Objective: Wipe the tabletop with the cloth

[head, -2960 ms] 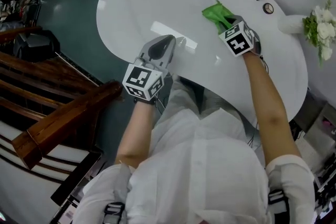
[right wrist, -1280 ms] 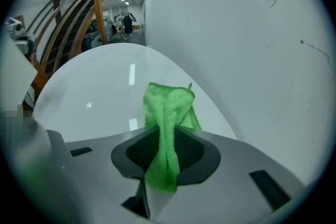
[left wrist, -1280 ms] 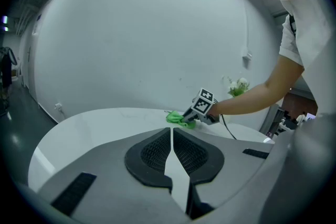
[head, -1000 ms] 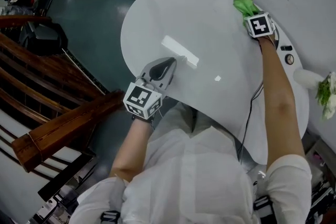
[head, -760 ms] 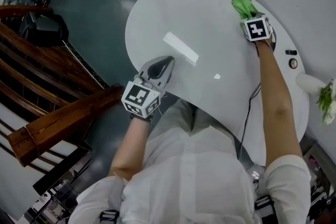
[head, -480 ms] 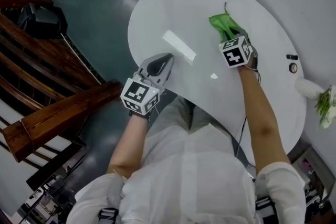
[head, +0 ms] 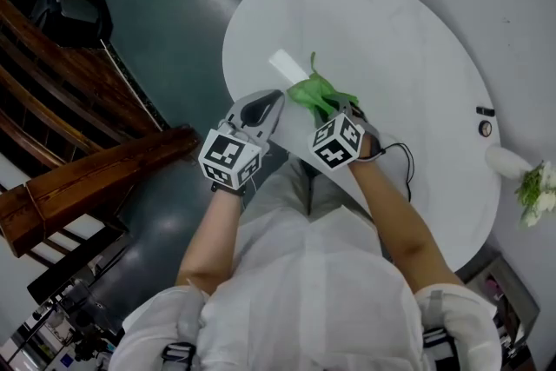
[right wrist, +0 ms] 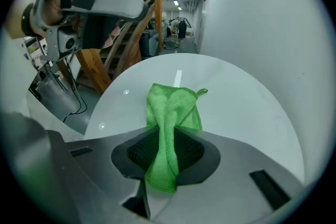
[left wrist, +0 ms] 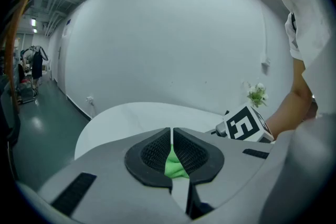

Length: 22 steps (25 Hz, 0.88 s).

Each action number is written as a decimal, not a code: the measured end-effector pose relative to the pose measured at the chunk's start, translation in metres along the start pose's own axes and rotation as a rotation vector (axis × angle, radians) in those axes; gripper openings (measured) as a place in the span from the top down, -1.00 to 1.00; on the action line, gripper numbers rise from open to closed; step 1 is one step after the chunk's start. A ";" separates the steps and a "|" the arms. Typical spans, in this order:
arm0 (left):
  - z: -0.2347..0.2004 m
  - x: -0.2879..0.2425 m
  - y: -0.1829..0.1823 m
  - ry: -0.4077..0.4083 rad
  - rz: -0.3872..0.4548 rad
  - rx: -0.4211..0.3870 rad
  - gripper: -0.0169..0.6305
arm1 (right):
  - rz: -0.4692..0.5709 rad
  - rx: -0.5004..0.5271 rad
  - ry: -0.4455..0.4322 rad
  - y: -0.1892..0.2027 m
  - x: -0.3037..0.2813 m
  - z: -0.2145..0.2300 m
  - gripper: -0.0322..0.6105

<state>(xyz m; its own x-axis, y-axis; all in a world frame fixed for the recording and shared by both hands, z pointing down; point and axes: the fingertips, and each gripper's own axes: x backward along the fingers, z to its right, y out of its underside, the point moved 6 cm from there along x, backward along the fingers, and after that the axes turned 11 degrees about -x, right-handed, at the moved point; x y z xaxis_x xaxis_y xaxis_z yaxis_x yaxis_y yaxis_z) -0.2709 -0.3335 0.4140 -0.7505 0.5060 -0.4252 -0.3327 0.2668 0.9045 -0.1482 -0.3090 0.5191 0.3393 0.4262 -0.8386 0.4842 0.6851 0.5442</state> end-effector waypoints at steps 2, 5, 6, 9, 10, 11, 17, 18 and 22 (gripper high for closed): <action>-0.006 0.006 0.005 -0.018 -0.003 0.011 0.86 | -0.013 0.033 -0.047 -0.004 -0.005 -0.020 0.67; -0.015 0.014 0.011 -0.045 -0.006 0.026 0.86 | -0.032 0.084 -0.113 -0.011 -0.012 -0.046 0.67; -0.017 0.016 0.013 -0.053 -0.007 0.030 0.86 | -0.037 0.098 -0.135 -0.014 -0.015 -0.053 0.67; -0.026 0.022 0.018 -0.075 -0.009 0.042 0.86 | -0.048 0.140 -0.201 -0.025 -0.024 -0.075 0.67; -0.028 0.024 0.020 -0.082 -0.010 0.048 0.86 | -0.047 0.151 -0.219 -0.029 -0.027 -0.080 0.67; -0.031 0.025 0.022 -0.089 -0.011 0.053 0.86 | -0.045 0.159 -0.233 -0.033 -0.030 -0.084 0.67; -0.045 0.029 0.030 -0.111 -0.020 0.073 0.86 | -0.029 0.166 -0.259 -0.063 -0.050 -0.079 0.67; -0.047 0.029 0.032 -0.113 -0.020 0.076 0.86 | -0.026 0.160 -0.251 -0.068 -0.052 -0.072 0.67; -0.055 0.028 0.035 -0.117 -0.023 0.085 0.86 | -0.010 0.122 -0.209 -0.086 -0.060 -0.031 0.67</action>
<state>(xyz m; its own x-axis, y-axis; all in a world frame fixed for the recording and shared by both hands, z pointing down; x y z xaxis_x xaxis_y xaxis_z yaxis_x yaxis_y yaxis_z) -0.3352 -0.3555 0.4356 -0.6699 0.5896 -0.4513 -0.2961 0.3452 0.8906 -0.2353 -0.3753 0.5212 0.4876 0.2797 -0.8270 0.5780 0.6065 0.5460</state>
